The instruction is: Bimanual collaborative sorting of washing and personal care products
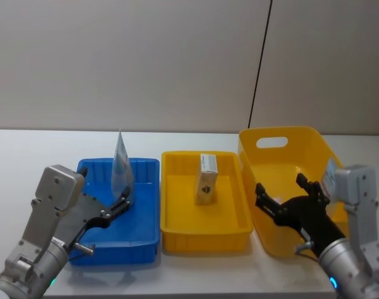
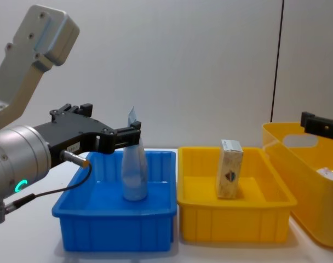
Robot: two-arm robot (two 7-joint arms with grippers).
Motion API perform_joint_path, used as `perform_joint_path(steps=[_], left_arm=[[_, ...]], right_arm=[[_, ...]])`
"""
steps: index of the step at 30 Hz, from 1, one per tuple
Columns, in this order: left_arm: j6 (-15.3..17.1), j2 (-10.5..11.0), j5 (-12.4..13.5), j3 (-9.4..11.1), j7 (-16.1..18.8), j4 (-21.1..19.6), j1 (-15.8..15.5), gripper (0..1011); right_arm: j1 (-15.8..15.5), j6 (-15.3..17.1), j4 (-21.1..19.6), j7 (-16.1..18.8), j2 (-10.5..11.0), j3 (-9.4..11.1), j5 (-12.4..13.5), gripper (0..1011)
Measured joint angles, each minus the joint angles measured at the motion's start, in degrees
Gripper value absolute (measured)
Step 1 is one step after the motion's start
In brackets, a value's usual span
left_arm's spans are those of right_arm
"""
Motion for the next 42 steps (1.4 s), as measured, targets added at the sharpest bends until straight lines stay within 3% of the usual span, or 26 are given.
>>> perform_joint_path(steps=[4,10,42], left_arm=[[0.00,0.00,0.00,0.00,0.00,0.00,0.00,1001],[0.00,0.00,0.00,0.00,0.00,0.01,0.00,1001],[0.00,0.00,0.00,0.00,0.00,0.01,0.00,1001]], right_arm=[[-1.97,-2.12,-1.55,-1.31,1.67,-1.90,0.81,1003],[-2.92,-3.18,-2.28,-1.97,2.50,-2.89,1.19,1004],[-3.06,-3.33,-2.37,-2.07,2.61,-2.97,1.20,1004]])
